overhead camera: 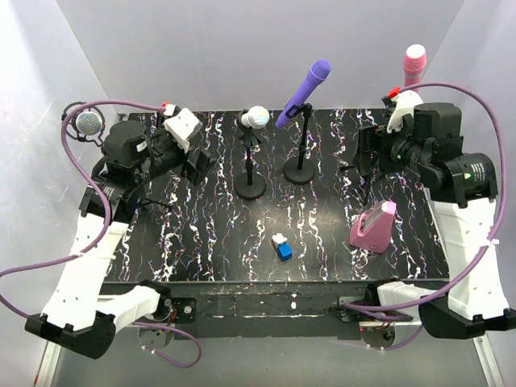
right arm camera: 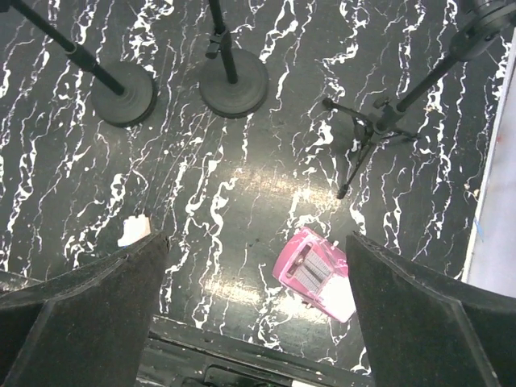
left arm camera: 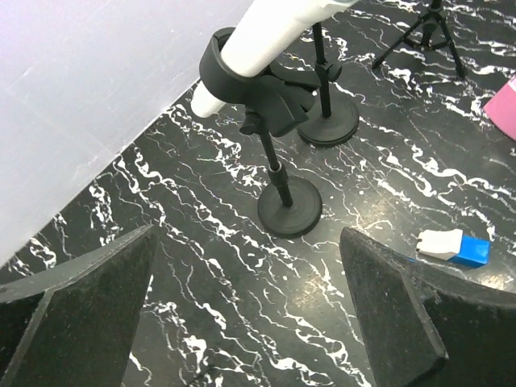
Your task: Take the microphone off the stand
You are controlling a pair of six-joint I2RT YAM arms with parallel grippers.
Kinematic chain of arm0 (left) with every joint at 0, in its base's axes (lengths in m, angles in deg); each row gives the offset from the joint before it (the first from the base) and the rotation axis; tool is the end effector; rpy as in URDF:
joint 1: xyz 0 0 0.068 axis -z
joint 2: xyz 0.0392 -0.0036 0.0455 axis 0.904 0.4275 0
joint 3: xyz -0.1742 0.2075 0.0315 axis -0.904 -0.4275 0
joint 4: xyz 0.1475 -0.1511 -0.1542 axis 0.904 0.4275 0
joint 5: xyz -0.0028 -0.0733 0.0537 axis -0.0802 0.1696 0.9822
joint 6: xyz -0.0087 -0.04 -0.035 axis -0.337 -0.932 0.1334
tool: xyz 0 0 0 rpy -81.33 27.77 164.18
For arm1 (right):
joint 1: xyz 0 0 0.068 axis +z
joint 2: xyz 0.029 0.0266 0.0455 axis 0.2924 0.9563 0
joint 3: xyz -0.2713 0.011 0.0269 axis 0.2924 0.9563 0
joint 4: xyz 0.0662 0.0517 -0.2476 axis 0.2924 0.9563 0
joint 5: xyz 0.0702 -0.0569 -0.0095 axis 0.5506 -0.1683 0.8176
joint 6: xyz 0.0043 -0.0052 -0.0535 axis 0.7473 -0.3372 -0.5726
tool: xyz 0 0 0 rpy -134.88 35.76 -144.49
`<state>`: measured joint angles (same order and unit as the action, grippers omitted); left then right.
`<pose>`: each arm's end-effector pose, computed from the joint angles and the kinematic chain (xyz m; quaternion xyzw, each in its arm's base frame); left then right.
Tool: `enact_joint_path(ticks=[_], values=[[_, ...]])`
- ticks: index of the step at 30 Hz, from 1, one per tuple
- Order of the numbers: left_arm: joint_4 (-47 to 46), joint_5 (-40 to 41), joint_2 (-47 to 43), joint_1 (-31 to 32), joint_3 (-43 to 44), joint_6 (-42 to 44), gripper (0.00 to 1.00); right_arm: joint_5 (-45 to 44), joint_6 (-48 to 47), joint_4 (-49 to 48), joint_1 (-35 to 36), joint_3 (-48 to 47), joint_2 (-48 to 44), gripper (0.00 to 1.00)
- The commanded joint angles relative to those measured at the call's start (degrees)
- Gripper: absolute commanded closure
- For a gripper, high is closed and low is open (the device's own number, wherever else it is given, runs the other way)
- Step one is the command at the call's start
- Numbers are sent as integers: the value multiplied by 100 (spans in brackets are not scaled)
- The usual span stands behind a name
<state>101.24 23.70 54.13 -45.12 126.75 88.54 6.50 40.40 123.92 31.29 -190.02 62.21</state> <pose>0.1850 -0.0792 0.4561 0.3632 0.7148 -0.1503 0.5784 0.1753 0.0450 0.4914 -0.1102 0.8645 0.0652 0.4861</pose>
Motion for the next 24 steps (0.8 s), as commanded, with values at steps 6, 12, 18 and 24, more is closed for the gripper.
enact_joint_path(ticks=[6, 12, 18, 24], values=[[663, -602, -167, 11, -9, 1814, 2, 2273, -1059, -603, 13, 715, -707, 7], [1243, -126, 343, 11, 720, 1868, 2, 3232, -525, -1489, 13, 1444, -883, 11], [1043, -916, 361, 11, 836, 1719, 3, 3813, -444, -2115, 109, 1815, -981, 13], [-844, -1428, 54, 11, -68, 825, 5, 3761, -998, -1711, 312, 1139, -638, 17]])
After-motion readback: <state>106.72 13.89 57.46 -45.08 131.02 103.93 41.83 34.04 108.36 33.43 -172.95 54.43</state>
